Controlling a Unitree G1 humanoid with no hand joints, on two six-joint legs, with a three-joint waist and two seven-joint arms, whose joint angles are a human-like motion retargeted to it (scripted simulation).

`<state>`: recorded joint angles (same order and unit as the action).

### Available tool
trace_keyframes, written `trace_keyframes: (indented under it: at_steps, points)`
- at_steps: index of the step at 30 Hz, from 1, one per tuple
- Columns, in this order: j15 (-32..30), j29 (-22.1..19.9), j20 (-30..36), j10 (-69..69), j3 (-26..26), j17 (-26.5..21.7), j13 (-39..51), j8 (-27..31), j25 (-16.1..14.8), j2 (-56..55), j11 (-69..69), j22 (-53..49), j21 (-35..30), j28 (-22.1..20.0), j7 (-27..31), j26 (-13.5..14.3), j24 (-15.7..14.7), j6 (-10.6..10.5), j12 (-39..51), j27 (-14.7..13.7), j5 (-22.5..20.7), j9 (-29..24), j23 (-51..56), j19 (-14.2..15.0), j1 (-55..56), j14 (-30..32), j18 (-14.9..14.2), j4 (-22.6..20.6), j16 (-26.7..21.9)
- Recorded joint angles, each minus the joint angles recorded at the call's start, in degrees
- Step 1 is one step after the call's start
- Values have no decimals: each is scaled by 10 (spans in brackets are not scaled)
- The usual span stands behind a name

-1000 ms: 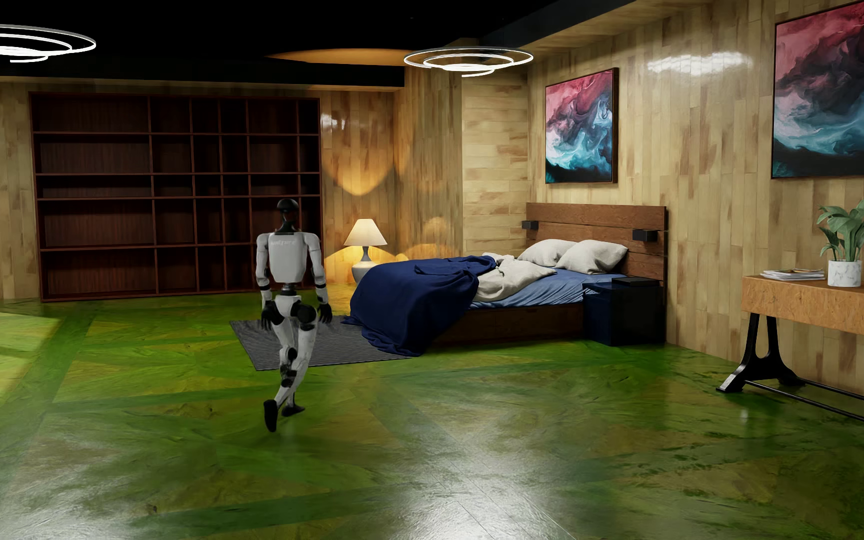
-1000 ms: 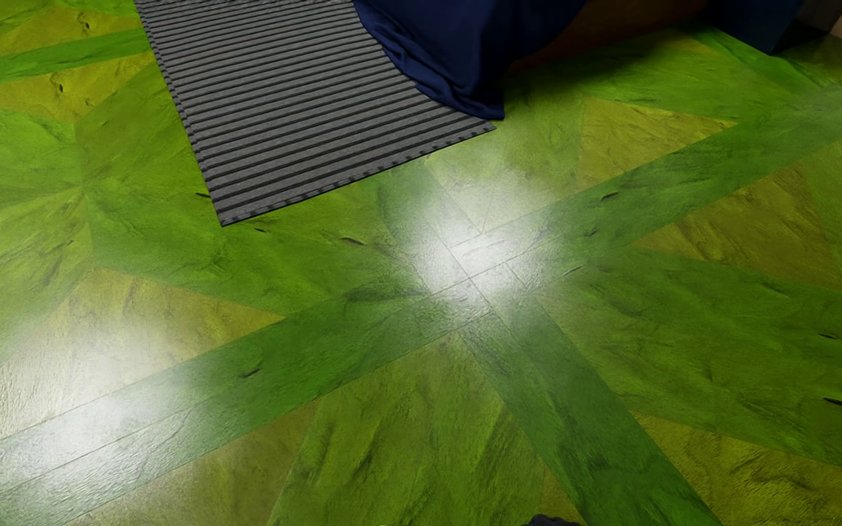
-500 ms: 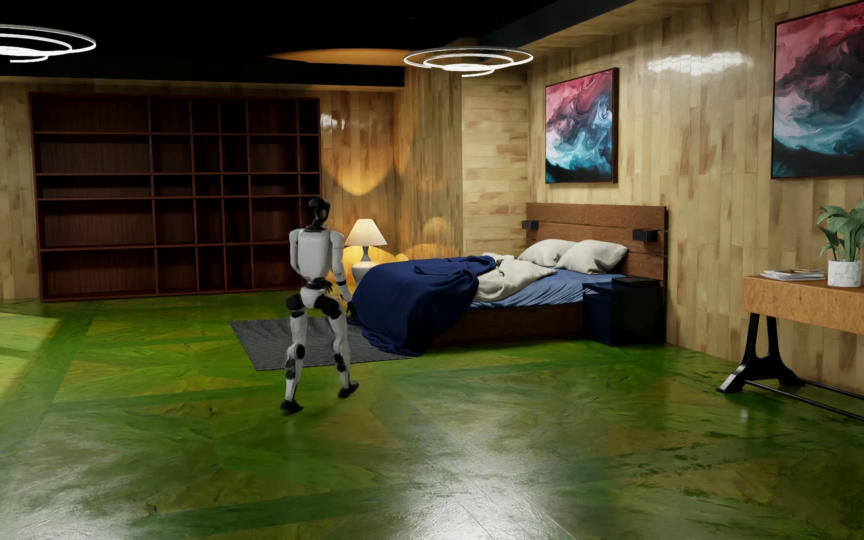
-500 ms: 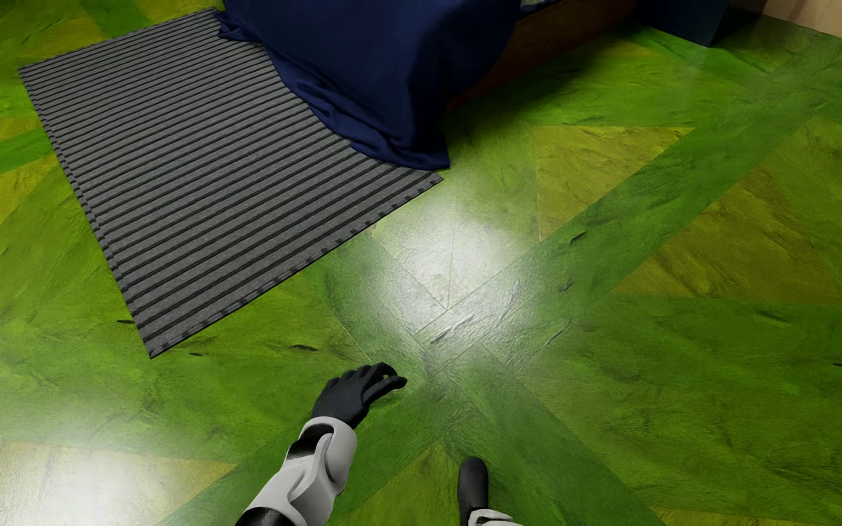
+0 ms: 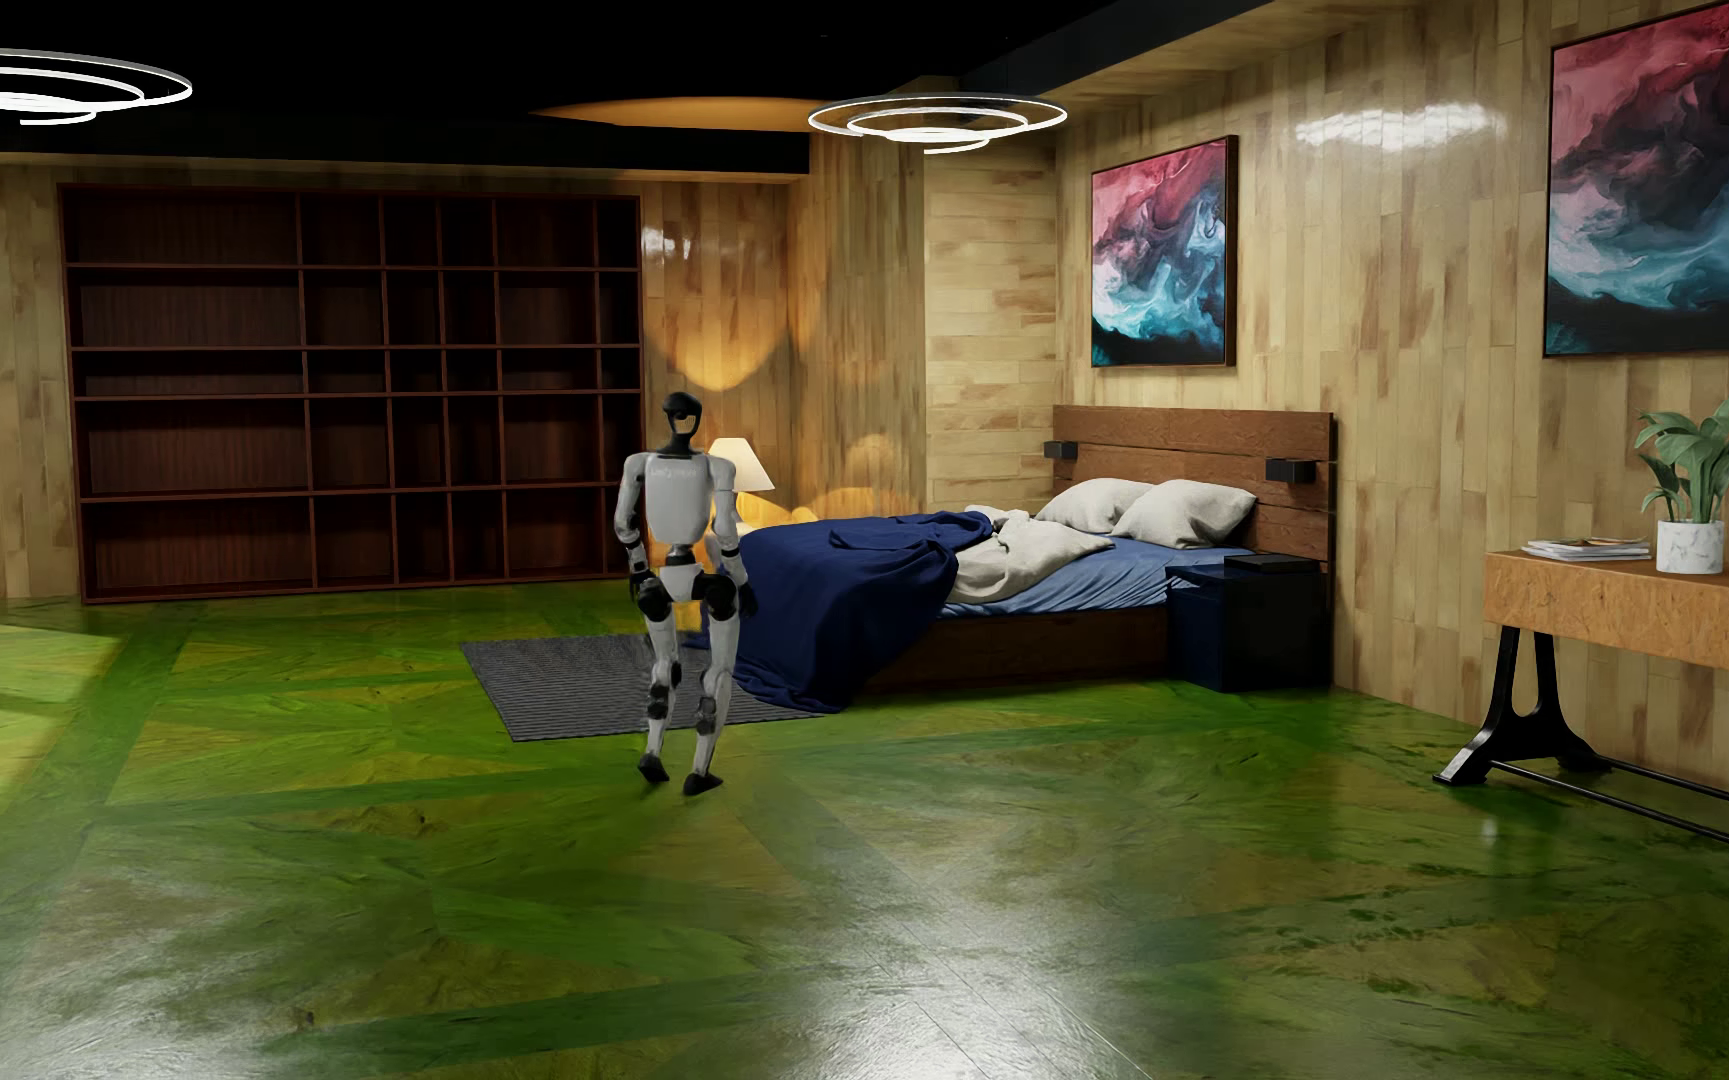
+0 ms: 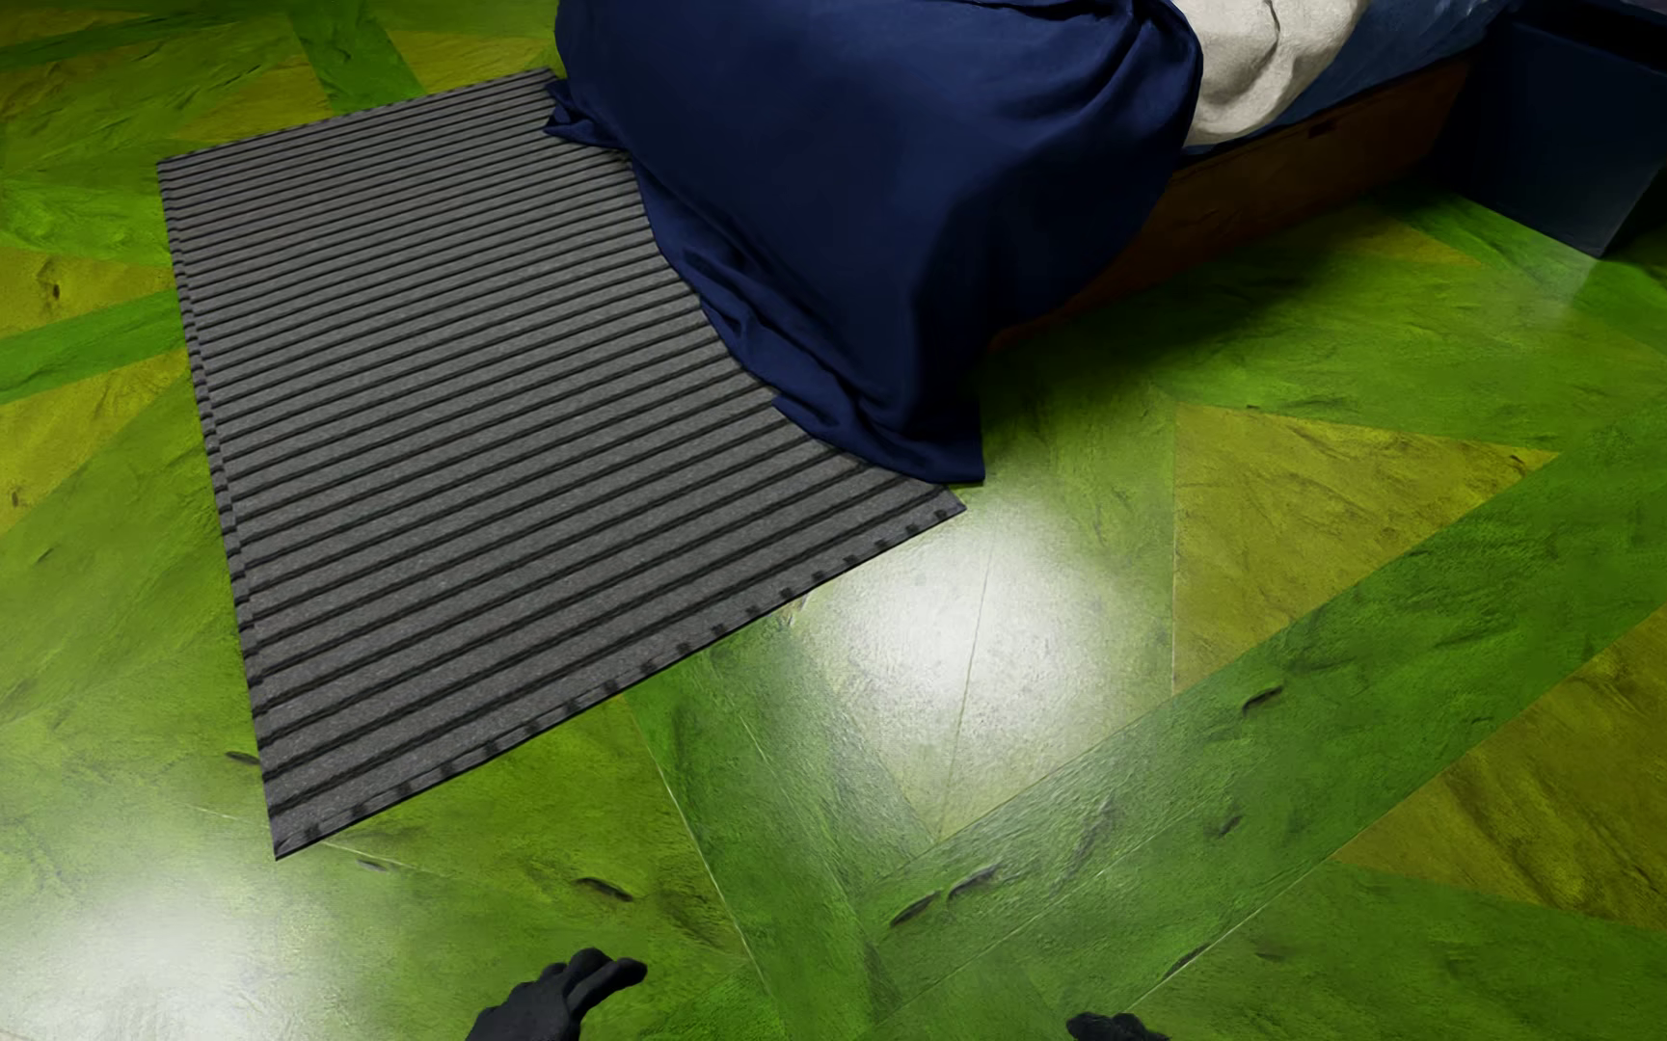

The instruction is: Approach the bed

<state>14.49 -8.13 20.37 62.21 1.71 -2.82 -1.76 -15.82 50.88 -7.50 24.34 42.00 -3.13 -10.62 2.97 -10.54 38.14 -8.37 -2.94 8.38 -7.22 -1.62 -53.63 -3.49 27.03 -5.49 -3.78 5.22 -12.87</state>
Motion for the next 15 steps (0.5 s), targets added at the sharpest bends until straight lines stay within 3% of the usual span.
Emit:
trace_keyframes:
  at_steps: [2, 5, 6, 8, 9, 10, 11, 13, 15]
  points:
    - [13, -7, -5, -147, -21, -12, 22, 3, 8, 48, -20, -13, -12, -5, 5, 4, -2, 4, -11, -19, -9, 1, 15, 0, 31, -13, 18, -16, -8]
    - [23, -13, -10, -406, -47, -32, 41, 19, 2, 116, -67, 4, -37, -8, -10, -4, 6, 15, -29, -46, -23, 10, 42, 3, 42, 48, 17, -35, 8]
    - [25, -12, -15, -477, -53, -36, 49, 29, -5, 135, -78, 19, -46, -11, -8, -9, 6, 19, -35, -47, -27, 14, 46, 5, 40, 56, 19, -42, 20]
    - [30, -13, -22, -519, -63, -36, 61, 52, -17, 173, -88, 63, -61, -21, 6, -22, 17, 31, -51, -36, -31, 19, 44, 11, 39, 76, -6, -55, 41]
    - [20, -11, -24, -498, -67, -35, 60, 65, -21, 192, -88, 93, -68, -23, 18, -31, 25, 39, -58, -30, -27, 22, 42, 15, 37, 119, 34, -67, 54]
    - [4, -9, -22, -488, -70, -34, 54, 75, -24, 209, -83, 126, -74, -20, 23, -39, 37, 49, -62, -25, -18, 24, 43, 24, 24, 164, 49, -77, 67]
    - [-24, -9, -22, -477, -72, -33, 41, 82, -28, 222, -69, 159, -76, -15, 18, -44, 50, 62, -62, -22, -5, 26, 47, 37, 9, 180, 42, -86, 78]
    - [-125, 1, -48, -447, -72, -31, -2, 94, -38, 211, 10, 194, -82, -15, 5, -47, 54, 92, -60, -20, 27, 26, 56, 87, -15, 145, 74, -113, 98]
    - [-252, 55, -93, -416, -73, -51, -34, 108, -30, 130, 192, 185, -120, -31, -17, -25, 40, 117, -55, -32, 66, 18, 63, 143, -38, 95, 89, -133, 115]
